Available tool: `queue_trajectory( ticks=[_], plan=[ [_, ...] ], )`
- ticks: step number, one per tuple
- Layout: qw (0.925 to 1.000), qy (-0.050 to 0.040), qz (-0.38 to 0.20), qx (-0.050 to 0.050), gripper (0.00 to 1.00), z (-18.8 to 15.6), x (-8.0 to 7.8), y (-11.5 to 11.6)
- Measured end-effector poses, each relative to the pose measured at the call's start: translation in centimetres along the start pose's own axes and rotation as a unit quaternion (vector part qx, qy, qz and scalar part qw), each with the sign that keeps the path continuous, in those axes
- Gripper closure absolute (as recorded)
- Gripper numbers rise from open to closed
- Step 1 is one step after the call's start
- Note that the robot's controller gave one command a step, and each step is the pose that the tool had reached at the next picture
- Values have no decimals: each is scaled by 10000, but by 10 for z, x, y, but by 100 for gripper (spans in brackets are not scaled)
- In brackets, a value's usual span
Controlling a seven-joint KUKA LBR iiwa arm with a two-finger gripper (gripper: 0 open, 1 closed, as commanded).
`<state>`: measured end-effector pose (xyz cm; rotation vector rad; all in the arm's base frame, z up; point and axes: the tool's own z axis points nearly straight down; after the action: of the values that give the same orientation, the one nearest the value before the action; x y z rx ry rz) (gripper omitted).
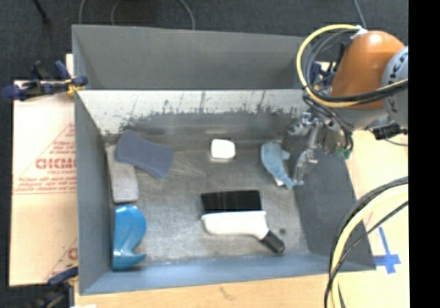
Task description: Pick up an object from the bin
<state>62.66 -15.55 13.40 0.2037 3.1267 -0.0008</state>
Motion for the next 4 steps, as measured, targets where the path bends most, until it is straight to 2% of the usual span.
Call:
queue_trajectory(
  ticks=[1,2,3,4],
  plan=[
    [9769,10,2138,6,0,18,-1,14],
    [9898,34,1426,15,0,-2,13,4],
    [9867,15,1626,4,0,28,19,14],
    [9645,10,2640,8,100,60,19,3]
  ],
)
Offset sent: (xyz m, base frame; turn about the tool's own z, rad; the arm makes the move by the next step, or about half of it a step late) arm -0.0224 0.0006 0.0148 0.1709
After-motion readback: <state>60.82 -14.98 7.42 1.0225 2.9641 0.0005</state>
